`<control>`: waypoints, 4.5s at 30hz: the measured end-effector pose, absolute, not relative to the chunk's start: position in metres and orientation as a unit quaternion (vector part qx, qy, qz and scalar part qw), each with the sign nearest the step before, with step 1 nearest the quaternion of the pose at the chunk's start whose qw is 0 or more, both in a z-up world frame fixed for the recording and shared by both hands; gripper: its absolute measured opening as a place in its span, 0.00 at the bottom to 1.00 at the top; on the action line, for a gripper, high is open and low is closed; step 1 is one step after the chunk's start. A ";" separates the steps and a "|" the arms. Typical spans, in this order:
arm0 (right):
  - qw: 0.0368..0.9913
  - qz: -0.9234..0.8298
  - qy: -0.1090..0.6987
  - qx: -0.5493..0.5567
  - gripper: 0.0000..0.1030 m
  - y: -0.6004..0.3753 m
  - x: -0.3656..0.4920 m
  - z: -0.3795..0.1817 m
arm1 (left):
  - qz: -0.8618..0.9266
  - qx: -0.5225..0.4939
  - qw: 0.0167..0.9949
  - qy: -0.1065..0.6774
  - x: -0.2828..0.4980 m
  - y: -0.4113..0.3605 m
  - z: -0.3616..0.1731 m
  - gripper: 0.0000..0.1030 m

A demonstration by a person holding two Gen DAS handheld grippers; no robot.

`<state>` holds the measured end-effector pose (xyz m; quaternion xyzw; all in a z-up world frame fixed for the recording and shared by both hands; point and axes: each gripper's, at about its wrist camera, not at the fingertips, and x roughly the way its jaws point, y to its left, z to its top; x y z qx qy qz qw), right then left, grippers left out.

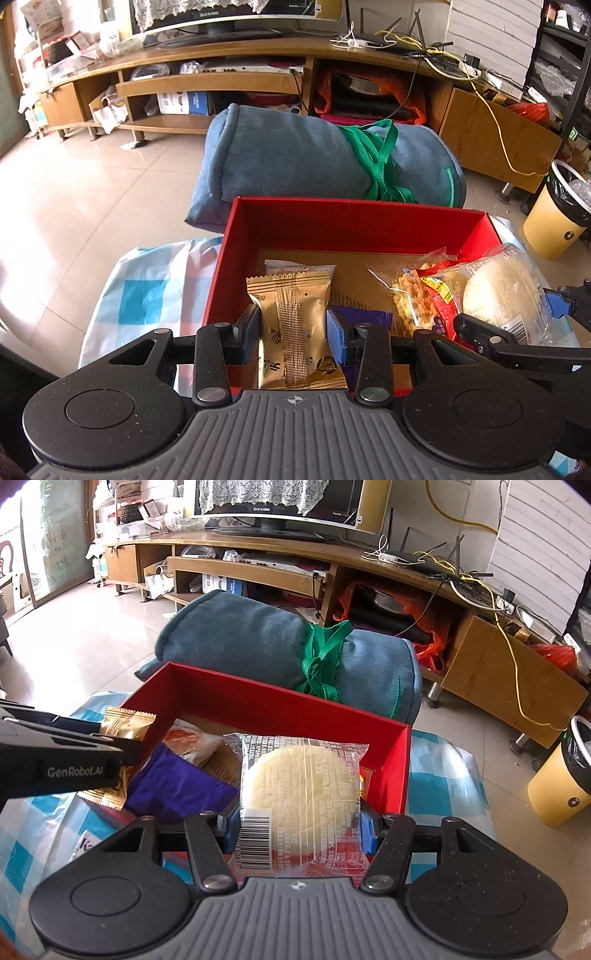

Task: Organize snacks
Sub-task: 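Carry gold packet with left tool while right tool carries bread bun into box, then open left tool releasing gold packet while right tool releases bread bun in box, then grasp sausage pack with left tool while right tool grasps brown-white snack pouch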

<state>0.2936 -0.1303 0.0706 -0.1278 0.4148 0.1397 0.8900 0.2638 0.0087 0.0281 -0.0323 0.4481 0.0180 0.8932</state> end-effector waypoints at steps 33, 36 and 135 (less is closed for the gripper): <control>0.887 0.131 0.421 -0.138 0.52 -0.119 0.331 0.044 | 0.036 -0.003 0.877 0.480 0.293 -0.001 -0.003 0.44; 0.888 0.132 0.419 -0.139 0.52 -0.116 0.333 0.043 | 0.037 0.000 0.877 0.480 0.293 -0.002 -0.003 0.45; 0.868 0.142 0.469 -0.084 0.60 -0.166 0.167 0.063 | -0.081 0.005 0.817 0.571 0.154 -0.021 -0.048 0.71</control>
